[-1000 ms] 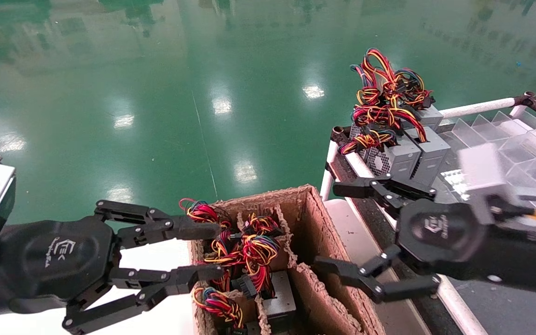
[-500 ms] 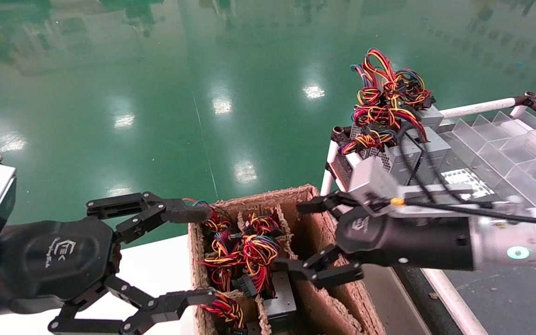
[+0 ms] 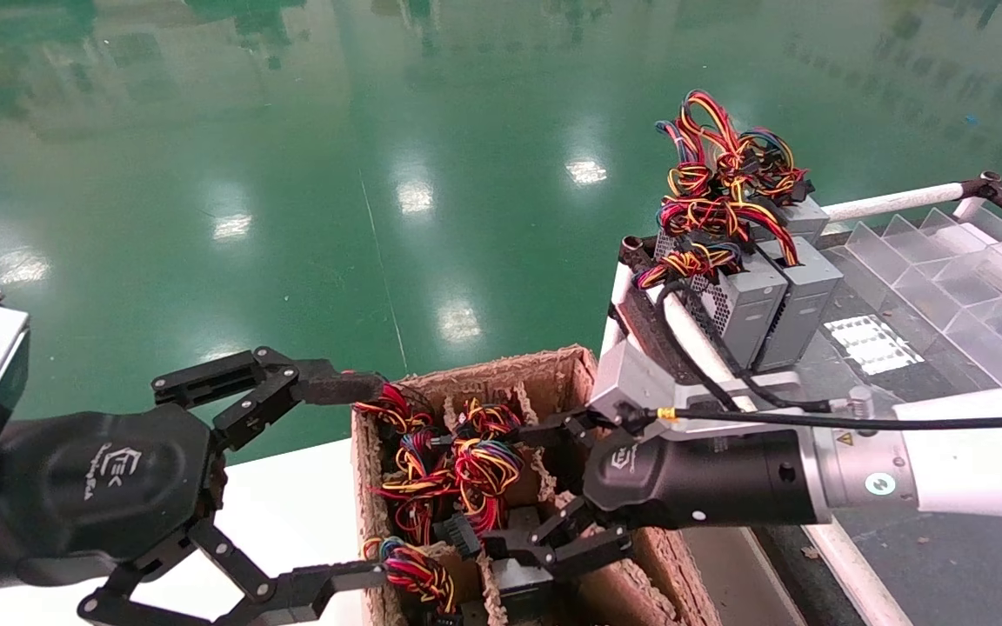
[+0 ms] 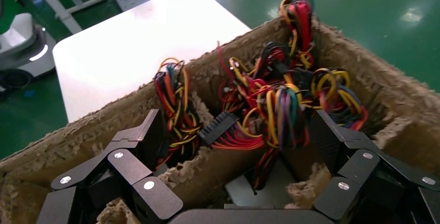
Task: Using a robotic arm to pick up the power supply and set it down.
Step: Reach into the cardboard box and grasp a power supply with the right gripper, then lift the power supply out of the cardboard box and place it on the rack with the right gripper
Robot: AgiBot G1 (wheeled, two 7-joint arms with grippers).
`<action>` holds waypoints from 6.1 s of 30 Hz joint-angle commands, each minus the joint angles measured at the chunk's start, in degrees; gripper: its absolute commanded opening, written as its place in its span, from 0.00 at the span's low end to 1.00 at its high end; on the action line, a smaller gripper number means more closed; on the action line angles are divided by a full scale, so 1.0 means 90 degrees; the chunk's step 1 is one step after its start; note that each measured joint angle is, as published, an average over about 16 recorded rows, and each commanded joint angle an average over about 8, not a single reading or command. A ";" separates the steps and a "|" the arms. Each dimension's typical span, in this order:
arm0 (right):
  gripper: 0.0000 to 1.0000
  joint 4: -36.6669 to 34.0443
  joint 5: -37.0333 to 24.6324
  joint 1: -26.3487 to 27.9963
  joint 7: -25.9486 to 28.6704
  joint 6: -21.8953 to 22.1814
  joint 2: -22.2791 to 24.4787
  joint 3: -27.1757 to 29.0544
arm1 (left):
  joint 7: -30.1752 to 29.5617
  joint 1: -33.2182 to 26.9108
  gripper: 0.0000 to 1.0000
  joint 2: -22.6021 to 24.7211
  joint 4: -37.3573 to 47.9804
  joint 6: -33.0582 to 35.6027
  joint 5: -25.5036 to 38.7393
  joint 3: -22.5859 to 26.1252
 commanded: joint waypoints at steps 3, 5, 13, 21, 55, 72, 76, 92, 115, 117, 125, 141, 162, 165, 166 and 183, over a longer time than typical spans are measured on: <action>1.00 -0.0148 -0.0066 -0.0014 -0.0117 -0.0022 -0.0104 -0.0064 | 0.0001 0.0000 1.00 -0.0001 0.0000 -0.0001 -0.0001 0.0001; 1.00 -0.0225 -0.0123 -0.0026 -0.0192 0.0021 -0.0162 -0.0090 | 0.0001 0.0000 1.00 -0.0001 0.0000 -0.0001 -0.0001 0.0002; 1.00 -0.0404 -0.0326 -0.0040 -0.0411 0.0163 -0.0367 -0.0185 | 0.0002 -0.0001 1.00 -0.0002 0.0000 -0.0002 -0.0003 0.0004; 0.44 -0.0461 -0.0315 -0.0077 -0.0573 0.0217 -0.0457 -0.0177 | 0.0003 -0.0002 1.00 -0.0003 0.0000 -0.0003 -0.0005 0.0007; 0.00 -0.0704 -0.0313 -0.0314 -0.0787 0.0590 -0.0569 -0.0109 | 0.0009 -0.0004 1.00 -0.0007 0.0000 -0.0007 -0.0012 0.0017; 0.00 -0.0642 -0.0343 -0.0408 -0.0733 0.0808 -0.0608 -0.0087 | 0.0011 -0.0005 1.00 -0.0009 0.0000 -0.0010 -0.0015 0.0023; 0.00 -0.0598 -0.0278 -0.0454 -0.0741 0.0837 -0.0568 -0.0038 | 0.0012 -0.0006 1.00 -0.0009 0.0000 -0.0010 -0.0016 0.0024; 0.00 -0.0287 0.0581 -0.0578 -0.0842 0.0549 -0.0016 0.0502 | 0.0014 -0.0007 1.00 -0.0011 0.0000 -0.0012 -0.0019 0.0028; 0.00 -0.0030 0.1660 -0.0079 -0.0455 0.0507 0.0695 0.1369 | 0.0017 -0.0008 1.00 -0.0014 0.0000 -0.0015 -0.0024 0.0035; 0.00 -0.0047 0.1716 -0.0007 -0.0455 0.0534 0.0721 0.1434 | 0.0018 -0.0009 1.00 -0.0014 0.0000 -0.0015 -0.0024 0.0036; 0.00 -0.0399 0.1889 0.0568 -0.0431 0.0505 0.0789 0.1649 | 0.0019 -0.0009 1.00 -0.0015 0.0000 -0.0016 -0.0026 0.0038; 0.00 -0.1977 0.1655 0.2241 -0.0693 0.0642 0.0476 0.1744 | 0.0021 -0.0010 1.00 -0.0017 0.0000 -0.0018 -0.0029 0.0043; 0.00 -0.4361 0.0937 0.3446 -0.2115 0.1041 0.1270 0.1793 | 0.0024 -0.0012 1.00 -0.0019 0.0000 -0.0020 -0.0033 0.0048; 0.00 -0.4697 0.0852 0.3492 -0.2407 0.1077 0.1426 0.1786 | 0.0024 -0.0012 1.00 -0.0020 0.0000 -0.0021 -0.0033 0.0049; 0.00 -0.4798 0.0831 0.3499 -0.2503 0.1087 0.1472 0.1786 | 0.0024 -0.0012 1.00 -0.0020 0.0000 -0.0021 -0.0033 0.0049; 0.00 -0.6160 0.0342 0.3296 -0.3403 0.1055 0.1672 0.1506 | 0.0027 -0.0013 1.00 -0.0021 0.0000 -0.0023 -0.0036 0.0054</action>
